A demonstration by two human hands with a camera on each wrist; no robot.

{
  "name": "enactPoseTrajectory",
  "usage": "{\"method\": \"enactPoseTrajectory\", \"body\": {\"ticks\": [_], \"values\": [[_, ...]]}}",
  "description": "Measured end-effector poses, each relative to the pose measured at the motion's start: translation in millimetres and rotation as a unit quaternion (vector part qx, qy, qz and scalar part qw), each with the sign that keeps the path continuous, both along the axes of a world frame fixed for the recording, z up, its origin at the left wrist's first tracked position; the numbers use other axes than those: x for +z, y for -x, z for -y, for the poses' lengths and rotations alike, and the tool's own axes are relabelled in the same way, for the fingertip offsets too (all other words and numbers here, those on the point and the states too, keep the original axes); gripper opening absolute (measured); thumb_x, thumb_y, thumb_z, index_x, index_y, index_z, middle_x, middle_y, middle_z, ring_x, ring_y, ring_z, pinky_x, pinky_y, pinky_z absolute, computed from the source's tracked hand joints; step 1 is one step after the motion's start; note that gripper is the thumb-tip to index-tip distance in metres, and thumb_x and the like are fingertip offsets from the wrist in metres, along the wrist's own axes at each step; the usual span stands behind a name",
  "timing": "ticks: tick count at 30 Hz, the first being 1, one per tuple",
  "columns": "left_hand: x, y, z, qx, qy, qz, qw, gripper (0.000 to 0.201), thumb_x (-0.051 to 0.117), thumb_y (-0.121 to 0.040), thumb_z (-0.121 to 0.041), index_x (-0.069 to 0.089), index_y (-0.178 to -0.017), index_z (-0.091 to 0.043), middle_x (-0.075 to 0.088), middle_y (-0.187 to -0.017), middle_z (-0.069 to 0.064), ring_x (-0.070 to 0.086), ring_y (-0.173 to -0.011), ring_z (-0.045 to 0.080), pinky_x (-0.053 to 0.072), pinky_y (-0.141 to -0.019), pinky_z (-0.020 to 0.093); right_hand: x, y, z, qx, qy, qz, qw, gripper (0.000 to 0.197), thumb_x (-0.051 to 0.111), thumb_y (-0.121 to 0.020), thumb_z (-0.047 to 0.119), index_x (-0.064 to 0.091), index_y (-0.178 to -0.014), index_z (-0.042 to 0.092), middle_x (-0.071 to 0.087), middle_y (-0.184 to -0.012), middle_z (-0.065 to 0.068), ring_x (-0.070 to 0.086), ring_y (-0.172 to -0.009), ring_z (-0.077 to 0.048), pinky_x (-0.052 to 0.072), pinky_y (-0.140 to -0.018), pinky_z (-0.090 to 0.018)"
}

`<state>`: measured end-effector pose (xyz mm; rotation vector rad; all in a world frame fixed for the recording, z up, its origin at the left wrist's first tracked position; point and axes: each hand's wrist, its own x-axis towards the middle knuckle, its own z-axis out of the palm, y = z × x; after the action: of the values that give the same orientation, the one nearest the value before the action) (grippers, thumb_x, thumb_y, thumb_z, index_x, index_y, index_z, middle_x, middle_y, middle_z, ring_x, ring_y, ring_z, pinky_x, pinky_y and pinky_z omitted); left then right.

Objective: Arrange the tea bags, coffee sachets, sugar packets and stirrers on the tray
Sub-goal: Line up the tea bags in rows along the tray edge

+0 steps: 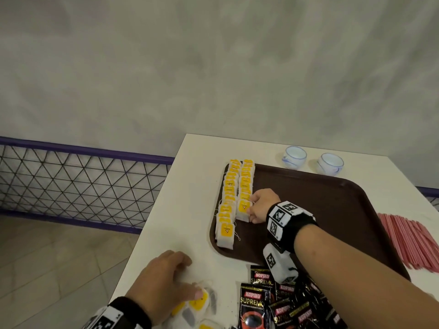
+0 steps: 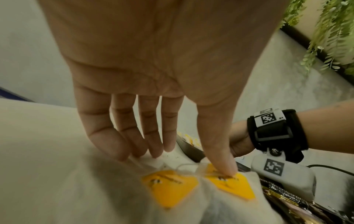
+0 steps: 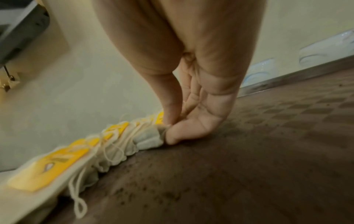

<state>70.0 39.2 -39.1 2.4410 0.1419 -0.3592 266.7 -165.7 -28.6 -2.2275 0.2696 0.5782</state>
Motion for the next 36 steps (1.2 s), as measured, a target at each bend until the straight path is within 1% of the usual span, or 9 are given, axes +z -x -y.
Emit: {"method": "enactPoseTrajectory", "body": {"ticks": [7,11,14,18,21,24,27,31,36], "values": [[-1.7,-2.9,6.5,-0.031,-0.025,-0.043,0.998,0.038,0.080,-0.057,-0.033,0.058,-0.088,-0.028,0.058,-0.087,-0.012,0.053,-0.075,0.003,0.041,-0.065,0.014,-9.7,-5.0,2.9,0.056,0.056,0.063,0.995,0.020,0.067,-0.080,0.003,0.053,-0.072,0.015,0.069,-0.097,-0.017,0.070,-0.086,-0.030,0.059,-0.080,-0.041],[-3.6,-3.4,9.8,-0.044,-0.022,-0.045,0.998,0.023,0.073,-0.065,-0.015,0.056,-0.073,-0.029,0.060,-0.073,-0.008,0.052,-0.064,0.003,0.039,-0.058,0.010,-8.0,-5.1,2.3,0.059,0.078,0.105,0.990,0.027,0.062,-0.085,0.011,0.047,-0.066,0.021,0.069,-0.105,-0.020,0.068,-0.097,-0.035,0.057,-0.085,-0.044],[-6.7,-2.6,10.7,-0.050,-0.032,-0.041,0.997,0.023,0.069,-0.072,-0.015,0.055,-0.066,-0.032,0.058,-0.066,-0.009,0.052,-0.064,0.003,0.039,-0.059,0.010,0.0,-0.6,1.4,0.065,0.102,0.081,0.989,0.017,0.068,-0.086,0.022,0.057,-0.079,0.012,0.071,-0.102,-0.017,0.069,-0.095,-0.032,0.057,-0.085,-0.043],[-1.9,1.4,9.4,-0.048,-0.007,-0.001,0.999,0.016,0.067,-0.082,-0.025,0.058,-0.071,-0.033,0.060,-0.070,-0.011,0.054,-0.067,0.001,0.040,-0.063,0.010,39.5,16.8,7.3,0.124,0.129,0.116,0.977,0.044,0.072,-0.082,0.036,0.054,-0.114,0.011,0.061,-0.103,-0.007,0.061,-0.092,-0.024,0.051,-0.082,-0.036],[7.9,5.7,8.4,-0.034,0.056,0.042,0.997,0.014,0.066,-0.084,-0.024,0.063,-0.071,-0.026,0.067,-0.069,-0.005,0.056,-0.063,0.002,0.045,-0.063,0.014,74.5,51.7,16.0,0.162,0.012,0.179,0.970,0.041,0.073,-0.080,0.035,0.053,-0.112,0.020,0.066,-0.099,-0.004,0.064,-0.088,-0.021,0.051,-0.080,-0.039],[20.2,10.8,9.0,-0.025,0.147,0.080,0.986,0.011,0.066,-0.085,-0.020,0.066,-0.075,-0.018,0.071,-0.072,-0.002,0.061,-0.069,0.009,0.048,-0.072,0.026,89.2,107.9,25.8,0.255,-0.127,0.147,0.947,0.031,0.074,-0.081,0.024,0.057,-0.107,0.022,0.067,-0.088,0.000,0.061,-0.073,-0.016,0.052,-0.075,-0.042],[39.9,19.6,16.5,-0.037,0.230,0.105,0.967,0.013,0.064,-0.086,-0.026,0.064,-0.075,-0.020,0.067,-0.069,-0.008,0.057,-0.066,0.007,0.046,-0.067,0.024,79.4,162.5,33.9,0.304,-0.181,0.114,0.928,0.037,0.074,-0.081,0.025,0.059,-0.114,0.029,0.065,-0.107,0.006,0.062,-0.084,-0.010,0.053,-0.080,-0.031],[72.6,38.8,37.1,-0.040,0.353,0.098,0.930,0.019,0.058,-0.081,-0.029,0.060,-0.082,-0.010,0.064,-0.070,-0.005,0.055,-0.068,0.010,0.048,-0.064,0.022,62.2,209.4,42.8,0.263,-0.230,0.108,0.931,0.038,0.072,-0.082,0.037,0.059,-0.117,0.038,0.063,-0.118,0.012,0.059,-0.109,-0.007,0.051,-0.091,-0.032],[86.1,62.1,64.9,-0.061,0.373,0.127,0.917,0.013,0.060,-0.088,-0.024,0.059,-0.083,-0.012,0.061,-0.068,-0.008,0.053,-0.061,0.005,0.042,-0.059,0.017,62.5,246.4,47.8,0.125,-0.365,0.109,0.916,0.037,0.078,-0.069,0.037,0.070,-0.100,0.019,0.072,-0.094,-0.009,0.066,-0.082,-0.016,0.053,-0.070,-0.028]]}}
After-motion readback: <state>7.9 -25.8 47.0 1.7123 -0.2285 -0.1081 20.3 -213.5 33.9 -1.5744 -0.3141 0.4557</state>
